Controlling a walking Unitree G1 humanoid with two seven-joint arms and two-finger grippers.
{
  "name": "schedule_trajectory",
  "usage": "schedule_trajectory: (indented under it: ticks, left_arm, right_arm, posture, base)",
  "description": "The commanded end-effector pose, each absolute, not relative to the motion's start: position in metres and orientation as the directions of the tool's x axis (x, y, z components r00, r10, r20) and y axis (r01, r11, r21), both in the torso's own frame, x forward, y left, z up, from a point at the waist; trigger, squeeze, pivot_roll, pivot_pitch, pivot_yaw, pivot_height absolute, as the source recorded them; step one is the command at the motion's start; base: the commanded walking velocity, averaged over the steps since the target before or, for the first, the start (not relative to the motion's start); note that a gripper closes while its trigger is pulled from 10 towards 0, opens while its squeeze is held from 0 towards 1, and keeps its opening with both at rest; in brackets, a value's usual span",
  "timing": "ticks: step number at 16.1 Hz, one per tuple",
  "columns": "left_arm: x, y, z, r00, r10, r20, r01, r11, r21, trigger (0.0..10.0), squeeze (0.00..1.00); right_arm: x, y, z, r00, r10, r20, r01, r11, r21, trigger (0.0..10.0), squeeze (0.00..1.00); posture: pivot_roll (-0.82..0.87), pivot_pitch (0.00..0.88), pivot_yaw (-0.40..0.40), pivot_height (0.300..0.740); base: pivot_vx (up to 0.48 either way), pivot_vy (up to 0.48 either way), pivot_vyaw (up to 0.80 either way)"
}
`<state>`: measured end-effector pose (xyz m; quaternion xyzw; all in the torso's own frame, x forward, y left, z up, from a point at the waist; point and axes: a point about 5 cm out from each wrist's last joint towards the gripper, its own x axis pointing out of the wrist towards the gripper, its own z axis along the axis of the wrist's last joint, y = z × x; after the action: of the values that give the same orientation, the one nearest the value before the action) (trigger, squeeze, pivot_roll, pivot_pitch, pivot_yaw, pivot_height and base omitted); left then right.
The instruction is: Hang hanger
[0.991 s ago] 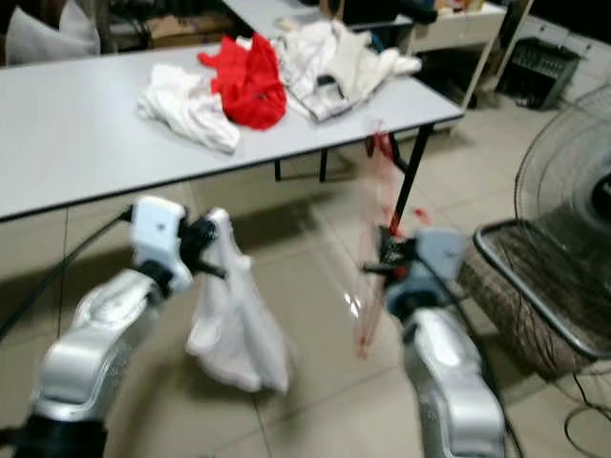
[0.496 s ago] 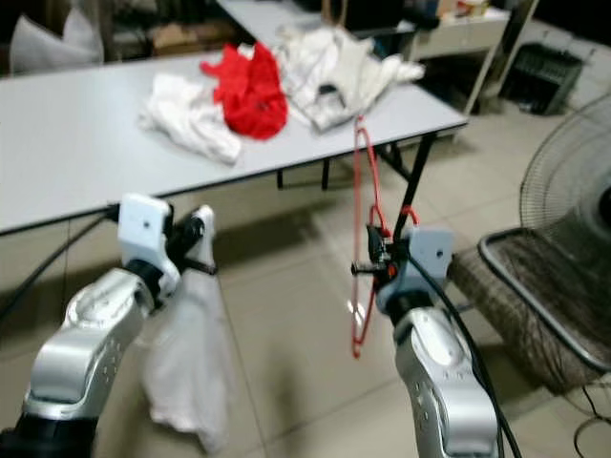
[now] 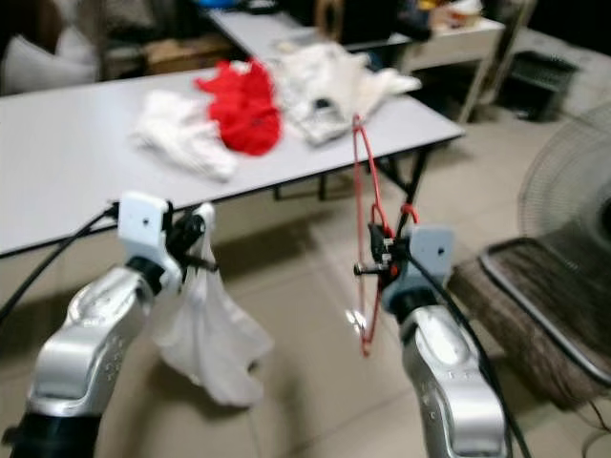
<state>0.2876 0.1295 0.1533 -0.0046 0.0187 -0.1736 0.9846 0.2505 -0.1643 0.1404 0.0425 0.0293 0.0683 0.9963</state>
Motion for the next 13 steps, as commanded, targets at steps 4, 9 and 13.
schedule_trajectory:
  ticks: [4,9,13]
  left_arm:
    - [0.2878,0.1268,0.1605,0.934,-0.358,0.000,0.358,0.934,-0.007,10.0,0.00]
    - [0.2885,0.1266,0.1600,0.932,-0.361,-0.002,0.361,0.932,-0.006,10.0,0.00]
    - [0.2907,0.1271,0.1608,0.934,-0.358,0.005,0.358,0.934,-0.006,10.0,0.00]
  right_arm:
    - [0.2519,-0.1624,0.1433,0.989,0.141,-0.040,-0.139,0.989,0.050,10.0,0.00]
    - [0.2521,-0.1638,0.1414,0.990,0.133,-0.047,-0.131,0.990,0.055,10.0,0.00]
    - [0.2552,-0.1636,0.1421,0.990,0.137,-0.041,-0.135,0.990,0.047,10.0,0.00]
  posture:
    - [-0.15,0.000,0.014,0.740]
    - [-0.15,0.000,0.016,0.740]
    - [-0.15,0.000,0.010,0.740]
  base:
    - [0.378,0.000,0.00]
    - [0.383,0.000,0.00]
    - [0.382,0.000,0.00]
